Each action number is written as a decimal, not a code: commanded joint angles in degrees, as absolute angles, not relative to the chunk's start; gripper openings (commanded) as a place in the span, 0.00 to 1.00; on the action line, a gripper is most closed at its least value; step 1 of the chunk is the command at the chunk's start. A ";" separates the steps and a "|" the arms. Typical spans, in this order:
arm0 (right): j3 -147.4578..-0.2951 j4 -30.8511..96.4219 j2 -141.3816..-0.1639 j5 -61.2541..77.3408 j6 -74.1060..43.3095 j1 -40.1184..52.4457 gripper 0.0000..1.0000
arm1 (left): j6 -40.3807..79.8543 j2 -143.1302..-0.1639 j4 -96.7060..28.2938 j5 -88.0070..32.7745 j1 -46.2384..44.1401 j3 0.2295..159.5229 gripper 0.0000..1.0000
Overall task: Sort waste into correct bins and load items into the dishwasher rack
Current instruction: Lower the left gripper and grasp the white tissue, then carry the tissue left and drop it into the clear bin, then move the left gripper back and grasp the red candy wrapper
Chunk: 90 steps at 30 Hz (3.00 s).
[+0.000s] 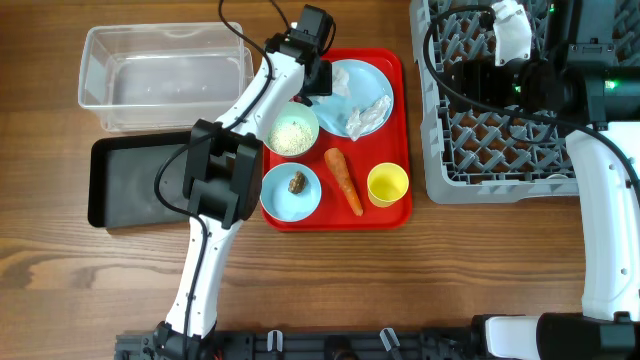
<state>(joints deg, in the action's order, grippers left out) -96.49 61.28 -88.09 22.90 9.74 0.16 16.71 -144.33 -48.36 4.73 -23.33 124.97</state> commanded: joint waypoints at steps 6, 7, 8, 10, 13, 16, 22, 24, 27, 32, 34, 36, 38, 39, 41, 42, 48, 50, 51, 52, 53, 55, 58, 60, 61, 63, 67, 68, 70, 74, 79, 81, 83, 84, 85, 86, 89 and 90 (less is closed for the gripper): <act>-97.38 61.12 -88.95 22.48 10.39 0.03 0.80 | 16.69 -144.33 -47.57 4.51 -23.75 124.84 0.26; -97.38 61.12 -88.95 22.48 10.39 0.03 0.80 | 16.69 -144.33 -47.48 4.51 -23.75 124.84 0.26; -97.38 61.12 -88.95 22.48 10.41 0.01 0.80 | 16.69 -144.33 -47.44 4.51 -23.75 124.84 0.26; -97.38 61.12 -88.95 22.48 10.41 0.01 0.80 | 16.69 -144.22 -47.40 4.51 -23.75 124.90 0.26; -97.38 61.10 -88.95 22.48 10.44 0.03 0.80 | 16.69 -144.00 -47.53 4.49 -23.90 124.90 0.26; -97.38 60.93 -88.95 22.48 10.44 0.01 0.80 | 16.69 -143.28 -47.55 4.49 -24.12 124.90 0.25; -97.38 60.73 -88.95 22.48 10.41 0.01 0.80 | 16.93 -141.49 -47.53 4.49 -24.38 124.90 0.18; -97.38 60.69 -88.95 22.48 10.41 0.01 0.80 | 16.93 -140.81 -47.53 4.49 -24.45 124.90 0.17; -97.38 60.62 -88.95 22.48 10.44 0.03 0.80 | 16.93 -139.90 -47.53 4.49 -24.45 124.90 0.13; -97.38 60.47 -88.95 22.48 10.46 0.03 0.80 | 16.93 -139.04 -47.37 4.51 -24.56 124.90 0.07; -97.38 60.27 -88.95 22.48 10.46 0.03 0.80 | 16.93 -139.04 -47.37 4.49 -24.56 124.90 0.04; -97.38 60.25 -88.95 22.48 10.48 0.01 0.80 | 16.93 -139.04 -47.40 4.49 -24.56 124.90 0.04; -97.38 60.27 -88.95 22.48 10.44 0.03 0.80 | 16.93 -138.74 -47.37 4.51 -24.56 124.95 0.04; -97.38 60.29 -88.95 22.48 10.44 0.03 0.80 | 16.93 -138.47 -47.37 4.51 -24.56 124.95 0.04; -97.38 60.29 -88.95 22.48 10.46 0.01 0.80 | 16.95 -137.23 -47.40 4.51 -24.49 124.95 0.04; -97.38 60.29 -88.95 22.48 10.44 0.01 0.80 | 17.17 -136.22 -47.53 4.51 -24.29 124.95 0.04; -97.38 60.34 -88.95 22.50 10.37 0.03 0.80 | 20.16 -127.42 -50.63 4.80 -20.82 124.95 0.04; -97.38 60.31 -88.95 22.50 10.37 0.03 0.80 | 20.16 -124.25 -52.03 5.28 -18.50 124.95 0.04; -97.38 60.29 -88.95 22.50 10.35 0.03 0.80 | 20.16 -122.52 -52.97 5.82 -16.73 124.95 0.04; -97.38 60.29 -88.95 22.50 10.35 0.03 0.80 | 20.16 -121.47 -53.71 6.20 -15.22 124.95 0.04; -97.38 60.27 -88.95 22.50 10.37 0.03 0.80 | 20.14 -120.68 -54.50 6.63 -13.69 124.95 0.04; -97.38 60.27 -88.95 22.50 10.35 0.03 0.80 | 20.16 -120.18 -56.34 7.66 -10.70 124.95 0.04; -97.38 60.25 -88.95 22.50 10.35 0.03 0.80 | 20.51 -120.92 -61.54 7.77 -5.45 124.90 0.04; -97.38 60.25 -88.95 22.50 10.35 0.03 0.80 | 21.85 -121.86 -63.79 7.73 -3.29 124.79 0.04; -97.38 60.20 -88.95 22.50 10.37 0.03 0.80 | 22.90 -122.56 -64.71 7.75 -2.22 124.73 0.04; -97.38 60.05 -88.95 22.48 10.39 0.03 0.80 | 23.20 -124.01 -65.98 7.16 -0.56 124.70 0.04; -97.38 60.05 -88.95 22.50 10.35 0.03 0.80 | 23.14 -126.78 -66.87 7.16 0.56 124.70 0.20; -97.38 60.05 -88.95 22.50 10.37 0.03 0.80 | 23.14 -127.22 -66.61 7.16 0.64 124.70 0.41; -97.38 60.25 -88.95 22.50 10.37 0.03 0.80 | 23.09 -127.70 -65.63 7.16 0.64 124.70 0.95; -97.38 60.47 -88.95 22.50 10.37 0.03 0.80 | 23.14 -127.55 -62.43 7.09 0.64 124.73 1.00; -97.38 60.47 -88.95 22.50 10.35 0.03 0.80 | 22.92 -126.85 -62.15 3.66 -0.34 125.05 1.00; -97.38 60.36 -88.95 22.48 10.35 0.03 0.80 | 22.87 -126.48 -62.22 0.75 -1.63 125.05 1.00; -97.38 60.18 -88.95 22.50 10.37 0.03 0.80 | 22.74 -126.41 -63.13 -0.93 -3.73 125.05 0.98; -97.38 60.14 -88.95 22.50 10.35 0.03 0.80 | 22.74 -126.41 -63.75 -0.84 -4.99 125.05 0.96; -97.38 60.14 -88.95 22.50 10.37 0.03 0.80 | 22.74 -126.43 -64.34 -0.51 -6.76 125.03 0.94; -97.38 60.14 -88.95 22.50 10.35 0.03 0.80 | 22.74 -126.43 -64.53 -0.36 -7.79 125.01 0.93; -97.38 60.16 -88.95 22.50 10.37 0.03 0.80 | 22.79 -126.43 -64.45 2.22 -12.19 124.92 0.93; -97.38 60.20 -88.95 22.48 10.35 0.03 0.80 | 22.79 -126.43 -64.45 3.44 -13.58 124.92 0.93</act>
